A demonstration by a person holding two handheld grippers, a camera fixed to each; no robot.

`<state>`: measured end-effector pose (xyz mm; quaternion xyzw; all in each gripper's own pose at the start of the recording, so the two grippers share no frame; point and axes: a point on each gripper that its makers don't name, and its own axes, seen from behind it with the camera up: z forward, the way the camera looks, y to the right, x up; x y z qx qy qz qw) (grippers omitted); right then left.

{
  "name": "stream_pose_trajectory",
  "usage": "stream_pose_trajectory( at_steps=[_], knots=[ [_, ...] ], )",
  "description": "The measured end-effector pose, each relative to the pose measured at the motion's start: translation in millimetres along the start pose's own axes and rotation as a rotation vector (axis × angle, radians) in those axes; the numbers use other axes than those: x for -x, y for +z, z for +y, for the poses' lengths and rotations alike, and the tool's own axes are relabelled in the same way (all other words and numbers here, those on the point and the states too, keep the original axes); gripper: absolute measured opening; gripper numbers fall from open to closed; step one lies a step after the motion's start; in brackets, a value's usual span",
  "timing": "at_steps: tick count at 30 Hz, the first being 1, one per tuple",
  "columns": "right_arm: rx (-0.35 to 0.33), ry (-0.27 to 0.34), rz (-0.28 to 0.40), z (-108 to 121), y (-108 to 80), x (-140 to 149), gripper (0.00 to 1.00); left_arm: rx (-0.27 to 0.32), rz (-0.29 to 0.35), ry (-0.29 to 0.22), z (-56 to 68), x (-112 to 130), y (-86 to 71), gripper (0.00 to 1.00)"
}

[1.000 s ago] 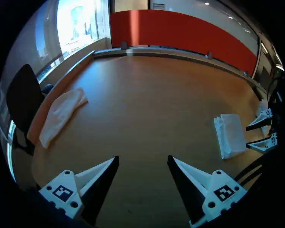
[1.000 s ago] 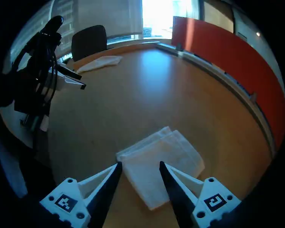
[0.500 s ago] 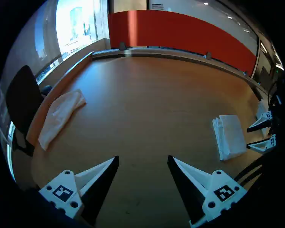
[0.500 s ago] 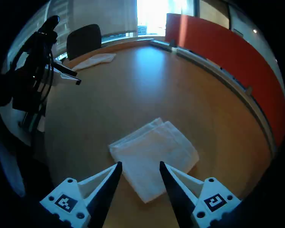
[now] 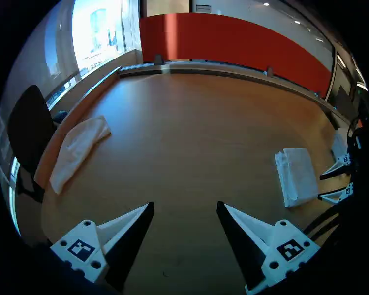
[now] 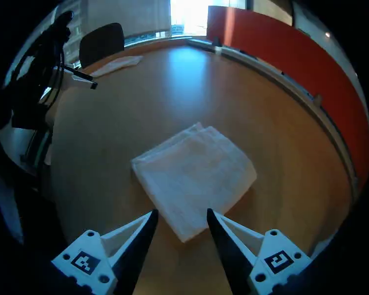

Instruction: Fold towel

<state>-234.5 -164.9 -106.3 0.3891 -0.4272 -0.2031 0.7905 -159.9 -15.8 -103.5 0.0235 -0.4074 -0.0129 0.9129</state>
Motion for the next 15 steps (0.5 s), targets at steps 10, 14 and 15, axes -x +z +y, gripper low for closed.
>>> stream_pose_trajectory(
  at_steps=[10, 14, 15],
  knots=[
    [-0.001, 0.036, -0.044, -1.8, 2.4, 26.4, 0.72, 0.006, 0.003, 0.005, 2.8, -0.2, -0.7, 0.94],
    [-0.010, 0.045, -0.057, -4.8, 2.5, 33.2, 0.62, 0.008, 0.004, 0.004, 2.9, -0.5, -1.0, 0.94],
    [-0.011, 0.047, -0.058, -5.2, 2.4, 34.0, 0.60, 0.008, 0.004, 0.004, 2.8, -0.4, -1.0, 0.94]
  ],
)
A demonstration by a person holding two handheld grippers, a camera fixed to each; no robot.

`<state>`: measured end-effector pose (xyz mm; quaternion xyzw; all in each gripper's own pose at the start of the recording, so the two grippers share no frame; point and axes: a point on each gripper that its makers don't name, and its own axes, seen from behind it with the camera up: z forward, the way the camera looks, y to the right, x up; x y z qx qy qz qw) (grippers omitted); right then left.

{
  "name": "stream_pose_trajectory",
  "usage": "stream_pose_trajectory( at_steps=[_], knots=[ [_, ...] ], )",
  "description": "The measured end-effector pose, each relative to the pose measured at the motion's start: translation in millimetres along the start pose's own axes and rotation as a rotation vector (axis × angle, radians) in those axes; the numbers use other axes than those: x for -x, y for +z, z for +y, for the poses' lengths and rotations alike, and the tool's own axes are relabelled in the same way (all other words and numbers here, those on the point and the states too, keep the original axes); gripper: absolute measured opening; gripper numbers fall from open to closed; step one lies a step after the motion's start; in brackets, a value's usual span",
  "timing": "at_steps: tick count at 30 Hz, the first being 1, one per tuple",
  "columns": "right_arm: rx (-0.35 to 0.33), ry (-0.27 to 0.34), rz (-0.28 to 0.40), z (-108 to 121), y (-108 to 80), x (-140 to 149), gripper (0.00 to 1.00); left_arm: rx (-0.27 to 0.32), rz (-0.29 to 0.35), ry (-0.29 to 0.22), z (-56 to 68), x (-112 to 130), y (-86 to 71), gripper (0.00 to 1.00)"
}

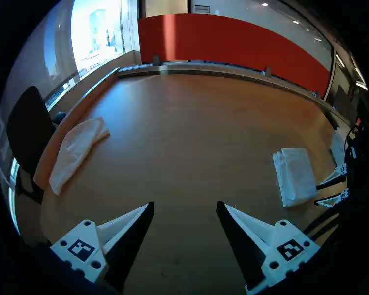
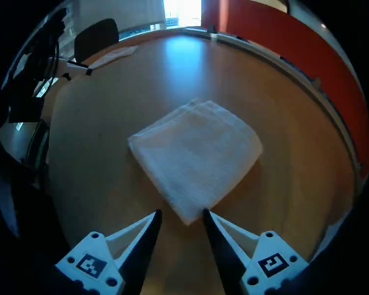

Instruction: Fold towel

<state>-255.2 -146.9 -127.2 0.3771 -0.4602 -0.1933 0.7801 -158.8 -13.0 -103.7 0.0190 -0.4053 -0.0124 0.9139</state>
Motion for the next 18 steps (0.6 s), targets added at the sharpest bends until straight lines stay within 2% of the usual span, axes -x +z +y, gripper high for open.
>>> stream_pose_trajectory(
  at_steps=[3, 10, 14, 18],
  knots=[
    [0.004, 0.005, -0.003, 0.5, -0.3, 1.1, 0.57, 0.000, -0.001, 0.001, -0.4, 0.4, 0.2, 0.94],
    [0.016, 0.007, -0.011, 3.2, 0.1, 3.6, 0.57, 0.002, 0.000, 0.001, 0.0, 1.0, 0.0, 0.94],
    [0.017, 0.010, -0.019, 3.2, 1.5, 6.6, 0.48, 0.001, -0.001, 0.000, -0.1, 2.1, 0.4, 0.94],
    [0.012, 0.020, -0.020, 1.4, 1.4, 7.0, 0.43, 0.001, -0.001, -0.001, 0.1, 2.2, 0.7, 0.94]
  ],
)
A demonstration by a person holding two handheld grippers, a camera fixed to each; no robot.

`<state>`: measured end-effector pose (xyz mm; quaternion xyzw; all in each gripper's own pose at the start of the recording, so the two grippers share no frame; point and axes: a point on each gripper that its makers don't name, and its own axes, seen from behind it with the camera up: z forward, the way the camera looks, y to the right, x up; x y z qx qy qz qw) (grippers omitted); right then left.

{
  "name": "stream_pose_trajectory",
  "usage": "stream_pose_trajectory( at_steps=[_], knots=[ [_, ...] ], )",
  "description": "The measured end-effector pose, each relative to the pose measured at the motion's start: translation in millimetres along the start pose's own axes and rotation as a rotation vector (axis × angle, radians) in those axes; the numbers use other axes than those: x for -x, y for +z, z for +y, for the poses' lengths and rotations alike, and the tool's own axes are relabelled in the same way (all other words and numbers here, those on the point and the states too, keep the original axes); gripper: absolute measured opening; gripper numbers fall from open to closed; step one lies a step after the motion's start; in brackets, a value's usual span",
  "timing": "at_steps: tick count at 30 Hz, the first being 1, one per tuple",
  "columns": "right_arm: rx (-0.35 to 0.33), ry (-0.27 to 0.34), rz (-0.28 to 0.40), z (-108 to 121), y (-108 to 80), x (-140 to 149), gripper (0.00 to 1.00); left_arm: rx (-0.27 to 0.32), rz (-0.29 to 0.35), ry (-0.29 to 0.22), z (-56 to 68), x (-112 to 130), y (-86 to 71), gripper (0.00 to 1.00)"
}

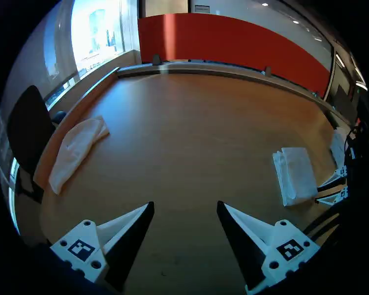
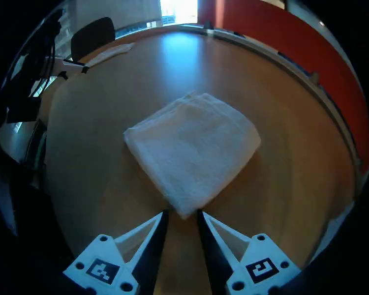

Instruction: Fold towel

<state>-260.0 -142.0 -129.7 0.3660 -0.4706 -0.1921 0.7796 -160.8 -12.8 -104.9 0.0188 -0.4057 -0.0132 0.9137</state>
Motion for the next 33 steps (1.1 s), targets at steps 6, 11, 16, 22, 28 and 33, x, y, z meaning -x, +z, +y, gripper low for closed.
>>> stream_pose_trajectory(
  at_steps=[6, 11, 16, 22, 28, 33],
  knots=[
    [0.003, 0.008, -0.004, 1.1, 1.7, 1.8, 0.37, 0.001, 0.002, -0.002, 0.9, -1.1, 0.3, 0.94],
    [0.016, 0.011, -0.002, 3.2, 2.3, 2.9, 0.25, 0.002, 0.002, -0.001, 1.7, -1.6, 0.0, 0.94],
    [0.013, 0.013, 0.000, 2.8, 2.0, 3.6, 0.10, 0.003, 0.003, 0.000, 2.3, -1.8, -0.2, 0.94],
    [0.011, 0.005, 0.019, 1.4, 2.2, 1.8, 0.05, 0.003, 0.002, 0.001, 2.6, -0.5, -0.3, 0.94],
    [0.026, 0.000, 0.048, 6.1, 0.0, -4.6, 0.05, 0.003, 0.001, 0.003, 2.9, 0.7, -0.5, 0.94],
    [0.044, -0.025, 0.087, 10.7, -9.7, -17.6, 0.05, 0.005, 0.004, 0.000, 3.8, 0.0, -0.2, 0.94]
  ],
)
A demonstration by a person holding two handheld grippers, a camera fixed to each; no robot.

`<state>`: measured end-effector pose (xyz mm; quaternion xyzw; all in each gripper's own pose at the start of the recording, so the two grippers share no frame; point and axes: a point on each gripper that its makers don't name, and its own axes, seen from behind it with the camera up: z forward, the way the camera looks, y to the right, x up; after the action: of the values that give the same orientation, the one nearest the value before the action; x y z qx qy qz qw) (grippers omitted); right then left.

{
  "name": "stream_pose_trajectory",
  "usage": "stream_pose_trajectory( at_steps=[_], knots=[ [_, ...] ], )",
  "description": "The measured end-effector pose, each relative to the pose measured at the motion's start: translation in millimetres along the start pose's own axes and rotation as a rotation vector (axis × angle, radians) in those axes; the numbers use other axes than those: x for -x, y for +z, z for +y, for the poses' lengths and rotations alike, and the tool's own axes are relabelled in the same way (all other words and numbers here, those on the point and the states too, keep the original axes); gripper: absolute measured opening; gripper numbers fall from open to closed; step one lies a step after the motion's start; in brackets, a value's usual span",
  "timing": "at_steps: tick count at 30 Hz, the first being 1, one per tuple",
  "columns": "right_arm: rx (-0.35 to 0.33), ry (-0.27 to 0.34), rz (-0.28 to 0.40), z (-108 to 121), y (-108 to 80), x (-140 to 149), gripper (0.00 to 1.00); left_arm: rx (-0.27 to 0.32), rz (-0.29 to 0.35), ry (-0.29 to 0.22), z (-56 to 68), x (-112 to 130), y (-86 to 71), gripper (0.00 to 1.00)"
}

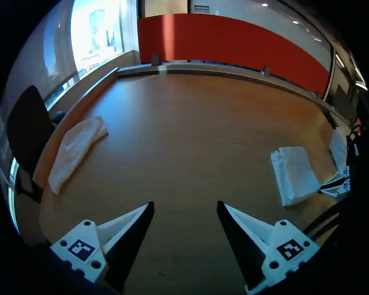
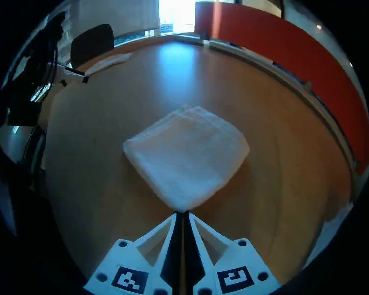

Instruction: Fold towel

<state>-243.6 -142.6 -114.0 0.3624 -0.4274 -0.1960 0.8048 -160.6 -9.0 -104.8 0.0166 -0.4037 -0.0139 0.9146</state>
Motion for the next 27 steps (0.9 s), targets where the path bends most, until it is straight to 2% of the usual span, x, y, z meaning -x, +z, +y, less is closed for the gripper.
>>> stream_pose_trajectory(
  at_steps=[6, 16, 27],
  knots=[
    [0.027, -0.048, 0.057, 6.1, -15.1, -27.0, 0.05, 0.005, 0.010, 0.002, 2.8, -4.5, -1.1, 0.94],
    [0.060, -0.093, 0.181, 15.5, -45.6, -84.9, 0.05, 0.016, 0.029, 0.004, 9.0, -13.8, -4.0, 0.94],
    [0.111, -0.122, 0.297, 32.1, -90.5, -140.5, 0.05, 0.026, 0.051, 0.004, 13.8, -22.7, -8.4, 0.94]
  ],
)
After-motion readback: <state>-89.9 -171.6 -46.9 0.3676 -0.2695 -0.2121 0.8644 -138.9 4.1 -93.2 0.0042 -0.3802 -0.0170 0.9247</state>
